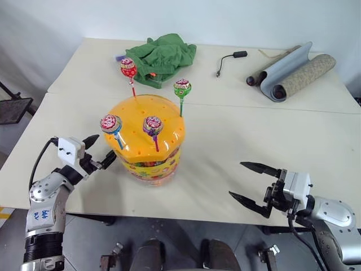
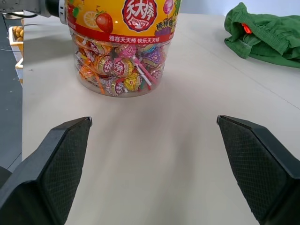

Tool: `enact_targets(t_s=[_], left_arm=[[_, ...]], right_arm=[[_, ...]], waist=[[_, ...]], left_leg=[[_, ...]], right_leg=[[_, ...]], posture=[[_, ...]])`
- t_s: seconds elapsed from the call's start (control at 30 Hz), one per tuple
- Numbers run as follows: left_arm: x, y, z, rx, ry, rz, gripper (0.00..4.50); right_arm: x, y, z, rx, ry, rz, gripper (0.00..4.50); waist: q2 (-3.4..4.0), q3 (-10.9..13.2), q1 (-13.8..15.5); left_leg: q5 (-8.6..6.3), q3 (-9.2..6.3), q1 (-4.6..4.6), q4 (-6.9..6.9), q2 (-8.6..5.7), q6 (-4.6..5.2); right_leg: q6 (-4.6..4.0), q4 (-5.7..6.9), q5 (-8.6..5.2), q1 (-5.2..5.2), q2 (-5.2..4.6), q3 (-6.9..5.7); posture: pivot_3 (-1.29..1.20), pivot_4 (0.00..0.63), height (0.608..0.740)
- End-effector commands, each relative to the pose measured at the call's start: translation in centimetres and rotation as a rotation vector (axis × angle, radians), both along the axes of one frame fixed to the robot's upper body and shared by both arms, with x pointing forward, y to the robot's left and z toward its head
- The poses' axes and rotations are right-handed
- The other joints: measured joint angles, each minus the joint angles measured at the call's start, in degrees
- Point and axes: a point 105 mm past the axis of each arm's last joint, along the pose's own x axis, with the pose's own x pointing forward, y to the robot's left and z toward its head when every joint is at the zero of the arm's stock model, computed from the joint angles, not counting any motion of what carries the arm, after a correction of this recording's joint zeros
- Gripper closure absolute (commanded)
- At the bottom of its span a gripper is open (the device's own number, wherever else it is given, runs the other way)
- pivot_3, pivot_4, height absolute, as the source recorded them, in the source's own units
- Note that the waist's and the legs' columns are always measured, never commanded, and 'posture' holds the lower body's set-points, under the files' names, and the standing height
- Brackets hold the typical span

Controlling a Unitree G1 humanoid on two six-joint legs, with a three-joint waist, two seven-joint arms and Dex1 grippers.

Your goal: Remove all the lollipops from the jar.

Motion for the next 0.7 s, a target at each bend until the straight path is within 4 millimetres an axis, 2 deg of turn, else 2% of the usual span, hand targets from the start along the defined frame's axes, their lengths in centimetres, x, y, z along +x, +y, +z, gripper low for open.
enact_targets(t_s=[0.03, 0.07, 0.13, 0.2, 0.27, 0.37, 0.43, 0.53, 0.63, 0.7], left_arm=[[-0.4, 1.6, 1.4, -0.003, -0.017, 0.033, 0.04], [-0.4, 2.3, 1.8, -0.025, -0.018, 0.052, 0.04], [-1.8, 3.6, 3.1, -0.071, -0.023, -0.036, 0.04], [-2.9, 5.9, 4.4, -0.157, -0.047, -0.041, 0.04], [-4.1, 7.7, 4.4, -0.169, 0.006, -0.068, 0.04], [-5.6, 10.1, 4.4, -0.202, 0.105, -0.092, 0.04], [-6.7, 11.2, 5.6, -0.242, 0.134, -0.129, 0.04], [-7.1, 10.2, 7.9, -0.257, 0.102, -0.240, 0.04], [-7.6, 7.0, 12.8, -0.292, -0.034, -0.443, 0.04], [-7.8, 5.8, 14.7, -0.296, -0.090, -0.497, 0.04]], right_arm=[[-0.3, -0.1, 1.6, 0.004, -0.044, 0.030, 0.00], [-0.2, -0.1, 1.9, 0.012, -0.043, 0.034, 0.00], [-0.1, 0.4, 4.5, 0.109, -0.096, 0.057, 0.00], [-0.2, 0.8, 6.7, 0.204, -0.116, 0.077, 0.00], [-0.9, 1.2, 9.0, 0.298, -0.149, 0.124, 0.00], [-1.9, 1.8, 11.5, 0.350, -0.169, 0.199, 0.00], [-2.9, 2.4, 12.6, 0.327, -0.199, 0.275, 0.00], [-4.0, 3.3, 13.0, 0.263, -0.227, 0.379, 0.00], [-4.9, 4.5, 13.0, 0.190, -0.269, 0.506, 0.00], [-4.7, 4.6, 12.9, 0.168, -0.276, 0.525, 0.00]], waist=[[0.00, 0.00, -0.03], [0.00, 0.00, -0.04], [0.00, 0.00, -0.24], [0.01, 0.00, -0.59], [0.01, 0.00, -0.71], [0.01, 0.01, -0.72], [0.00, 0.01, -0.52], [-0.06, -0.01, 0.04], [-0.16, -0.01, 0.28], [-0.23, -0.04, 0.11]], left_leg=[[0.00, 0.00, 0.00, 0.00, 0.00, 0.00], [0.00, 0.00, 0.00, 0.01, 0.00, 0.00], [0.00, -0.02, 0.00, 0.01, 0.01, 0.00], [0.00, -0.01, -0.01, 0.00, 0.06, -0.01], [0.00, -0.05, -0.01, -0.01, 0.09, -0.01], [0.00, -0.08, -0.02, -0.04, 0.04, -0.01], [-0.01, -0.06, -0.02, -0.06, 0.03, 0.00], [-0.02, -0.07, -0.04, -0.05, 0.05, 0.03], [-0.04, -0.12, -0.07, -0.01, 0.04, 0.06], [-0.04, -0.24, -0.13, 0.03, 0.08, 0.05]], right_leg=[[0.00, 0.00, 0.00, 0.00, 0.00, 0.01], [0.00, -0.01, 0.00, 0.00, 0.00, 0.01], [0.00, 0.00, 0.00, 0.00, 0.00, 0.01], [0.00, 0.02, 0.00, -0.06, 0.04, 0.02], [-0.01, 0.05, -0.01, -0.06, 0.04, 0.00], [-0.01, 0.02, -0.01, -0.04, 0.04, -0.03], [-0.01, 0.00, -0.01, -0.05, 0.03, -0.02], [-0.01, 0.01, -0.01, -0.06, 0.04, -0.03], [0.00, 0.01, 0.00, -0.03, -0.01, 0.01], [0.00, 0.02, 0.00, -0.02, -0.01, 0.00]], posture=[[0.00, 0.150, 0.740], [0.00, 0.150, 0.740], [0.00, 0.150, 0.740], [0.00, 0.150, 0.740], [0.00, 0.150, 0.740], [0.00, 0.150, 0.740], [0.00, 0.150, 0.740], [0.00, 0.150, 0.740], [0.00, 0.150, 0.740], [0.00, 0.150, 0.740]])
